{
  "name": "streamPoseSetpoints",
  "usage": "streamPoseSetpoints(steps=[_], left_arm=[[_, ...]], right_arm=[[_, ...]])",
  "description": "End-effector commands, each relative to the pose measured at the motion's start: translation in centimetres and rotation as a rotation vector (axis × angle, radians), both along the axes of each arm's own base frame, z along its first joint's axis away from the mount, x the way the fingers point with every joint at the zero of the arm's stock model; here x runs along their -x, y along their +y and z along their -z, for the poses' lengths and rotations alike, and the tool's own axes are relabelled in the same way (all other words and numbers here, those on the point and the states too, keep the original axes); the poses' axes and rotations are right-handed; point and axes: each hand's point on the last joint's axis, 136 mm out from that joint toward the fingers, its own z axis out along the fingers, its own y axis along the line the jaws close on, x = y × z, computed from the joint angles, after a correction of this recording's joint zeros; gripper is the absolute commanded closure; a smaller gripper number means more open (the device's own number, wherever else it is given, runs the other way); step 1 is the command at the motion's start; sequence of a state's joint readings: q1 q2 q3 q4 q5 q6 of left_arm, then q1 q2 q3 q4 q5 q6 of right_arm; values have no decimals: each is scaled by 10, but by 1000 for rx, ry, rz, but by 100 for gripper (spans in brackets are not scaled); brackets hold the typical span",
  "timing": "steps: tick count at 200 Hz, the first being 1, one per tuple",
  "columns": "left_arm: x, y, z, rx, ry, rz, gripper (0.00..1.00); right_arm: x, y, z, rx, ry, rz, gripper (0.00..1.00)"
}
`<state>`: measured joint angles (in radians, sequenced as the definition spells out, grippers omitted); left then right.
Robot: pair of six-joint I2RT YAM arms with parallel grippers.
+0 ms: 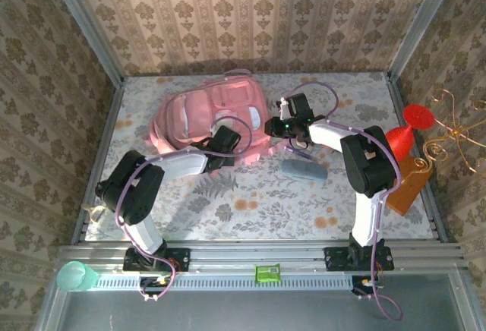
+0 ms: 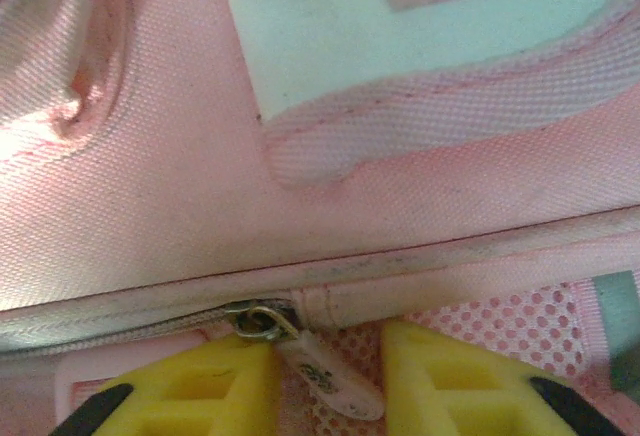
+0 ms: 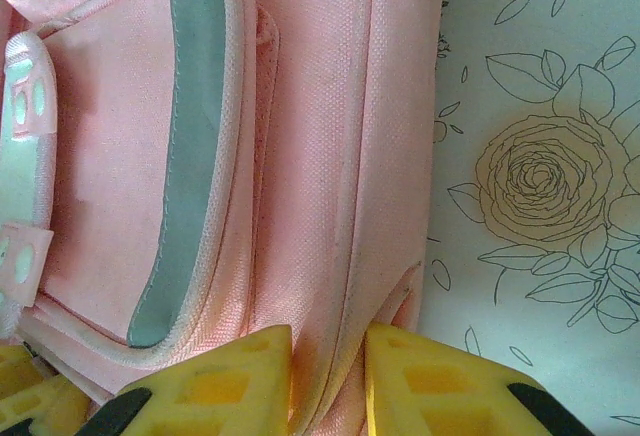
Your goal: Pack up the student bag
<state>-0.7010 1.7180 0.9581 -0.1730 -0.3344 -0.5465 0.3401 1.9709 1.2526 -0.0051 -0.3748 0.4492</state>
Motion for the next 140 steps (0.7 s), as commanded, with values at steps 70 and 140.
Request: streamPoseSetpoints(steps=[70, 140], left_arm=[[-7, 0, -24, 14, -59, 7, 86], [4, 10, -8, -6, -19, 8, 92]], right_arm=[[11, -2, 7, -5, 41, -18, 76], [11, -3, 6, -7, 41, -18, 76]])
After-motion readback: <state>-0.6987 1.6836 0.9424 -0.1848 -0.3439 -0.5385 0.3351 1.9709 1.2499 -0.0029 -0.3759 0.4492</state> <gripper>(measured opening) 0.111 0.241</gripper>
